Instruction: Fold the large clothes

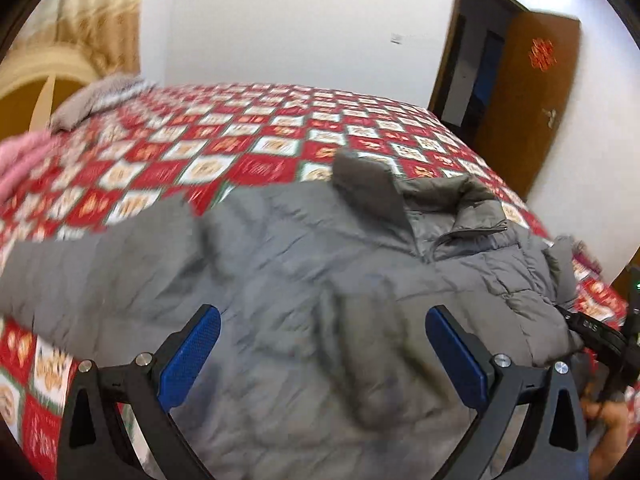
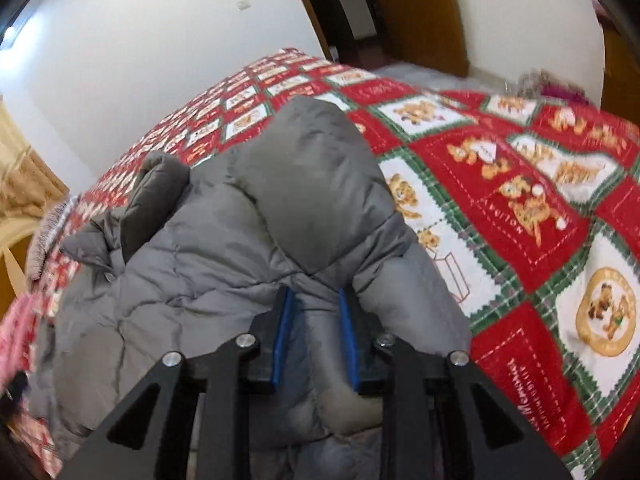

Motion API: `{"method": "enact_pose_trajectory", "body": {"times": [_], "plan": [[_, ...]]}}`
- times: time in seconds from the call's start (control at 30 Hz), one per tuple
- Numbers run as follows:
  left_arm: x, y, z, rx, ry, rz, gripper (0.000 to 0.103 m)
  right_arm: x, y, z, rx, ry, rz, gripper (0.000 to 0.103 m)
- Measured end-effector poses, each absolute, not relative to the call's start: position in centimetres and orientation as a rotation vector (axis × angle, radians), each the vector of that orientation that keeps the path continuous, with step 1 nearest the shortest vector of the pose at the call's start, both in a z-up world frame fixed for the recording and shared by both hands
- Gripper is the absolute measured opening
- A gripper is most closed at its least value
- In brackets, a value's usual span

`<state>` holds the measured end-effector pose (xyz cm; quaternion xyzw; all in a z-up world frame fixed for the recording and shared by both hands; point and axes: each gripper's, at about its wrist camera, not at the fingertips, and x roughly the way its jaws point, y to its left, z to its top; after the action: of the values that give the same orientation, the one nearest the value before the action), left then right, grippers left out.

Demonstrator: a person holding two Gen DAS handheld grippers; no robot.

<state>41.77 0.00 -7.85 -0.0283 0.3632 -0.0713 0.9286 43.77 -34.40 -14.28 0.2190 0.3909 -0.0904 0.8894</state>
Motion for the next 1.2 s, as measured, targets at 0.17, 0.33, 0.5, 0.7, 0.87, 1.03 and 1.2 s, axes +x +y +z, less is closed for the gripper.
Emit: {"method": "enact_pose_trajectory", "body": {"times": [0.17, 0.33, 0.5, 0.7, 0.87, 1.03, 1.2], "plan": [[43.3, -2.1, -12.2, 0.069, 0.791, -0.013, 0.102, 44.2, -34.1, -14.4, 0.423, 0.793, -0.174, 0.028], [44.7, -0.8, -15.2, 0.013, 0.884, -0.009, 0.102, 43.8, -33.3, -14.6, 0.382, 0.772, -0.145, 0.048], [44.6, -0.2, -14.8, 0.004, 0.885, -0.031, 0.102, 44.3, -31.4, -14.6, 0.265, 0.789, -0.160, 0.068], [39.5, 9.1, -8.9, -0.213, 0.695, 0.009, 0.102, 44.1, -32.1, -14.8, 0.291, 0.767, -0.141, 0.071], [37.1, 24.0, -8.3, -0.412, 0.644, 0.407, 0.102, 44.0, -31.7, -14.7, 0.285, 0.765, -0.145, 0.072], [36.3, 33.7, -11.6, -0.675, 0.642, 0.665, 0.102, 44.1, -31.4, -14.8, 0.267, 0.771, -0.151, 0.073], [39.2, 35.5, -14.8, -0.742, 0.696, 0.684, 0.102, 44.2, -31.2, -14.8, 0.255, 0.776, -0.158, 0.073]]}}
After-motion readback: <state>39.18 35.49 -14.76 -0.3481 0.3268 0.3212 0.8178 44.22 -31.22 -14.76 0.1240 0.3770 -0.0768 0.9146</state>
